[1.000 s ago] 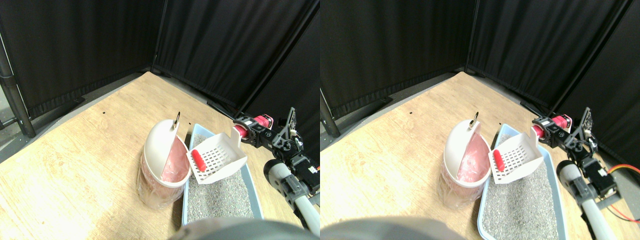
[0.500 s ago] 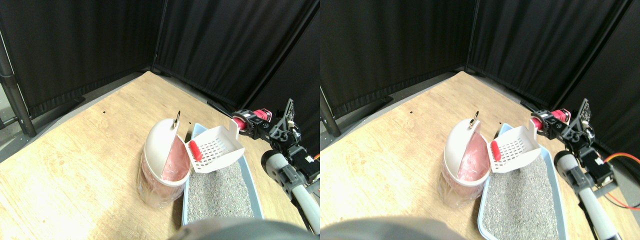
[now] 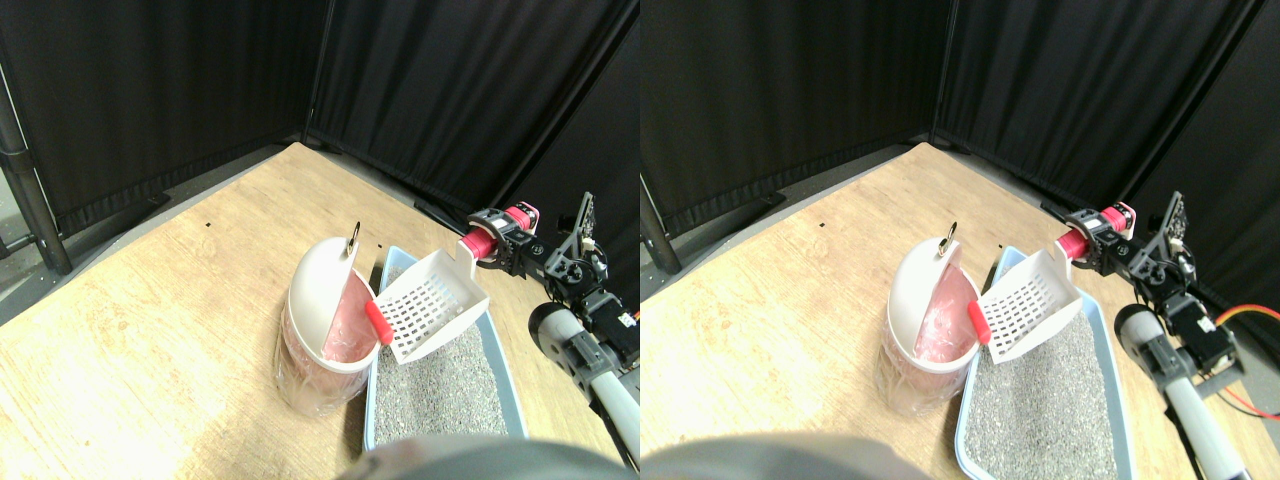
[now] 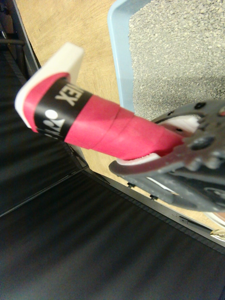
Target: Scoop (unimanual)
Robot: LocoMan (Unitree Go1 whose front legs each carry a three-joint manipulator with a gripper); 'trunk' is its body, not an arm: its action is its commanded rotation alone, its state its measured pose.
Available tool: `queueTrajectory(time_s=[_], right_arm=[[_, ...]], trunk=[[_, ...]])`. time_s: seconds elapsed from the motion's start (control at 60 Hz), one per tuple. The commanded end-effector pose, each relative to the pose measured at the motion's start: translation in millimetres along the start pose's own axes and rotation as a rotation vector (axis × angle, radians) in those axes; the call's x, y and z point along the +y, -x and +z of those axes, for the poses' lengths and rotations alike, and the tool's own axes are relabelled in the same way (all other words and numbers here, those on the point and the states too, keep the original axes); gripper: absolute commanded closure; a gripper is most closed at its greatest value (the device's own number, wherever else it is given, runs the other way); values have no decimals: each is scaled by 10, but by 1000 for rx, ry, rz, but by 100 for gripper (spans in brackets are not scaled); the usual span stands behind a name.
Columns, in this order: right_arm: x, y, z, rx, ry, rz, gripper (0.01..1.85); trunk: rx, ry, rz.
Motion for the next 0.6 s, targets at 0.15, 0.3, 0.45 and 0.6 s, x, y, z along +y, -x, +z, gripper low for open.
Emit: queueTrajectory(time_s=[0.15, 0.3, 0.45, 0.6], right_arm=[[55, 9, 81, -47, -10, -12, 160], [74, 13, 95, -50, -15, 1, 152], [43, 24, 69, -59, -20, -8, 160], [-48, 65, 1, -69, -99, -38, 181]], trunk=[[-16, 2, 23], [-17, 2, 21], [-14, -5, 13], [-14, -17, -5]])
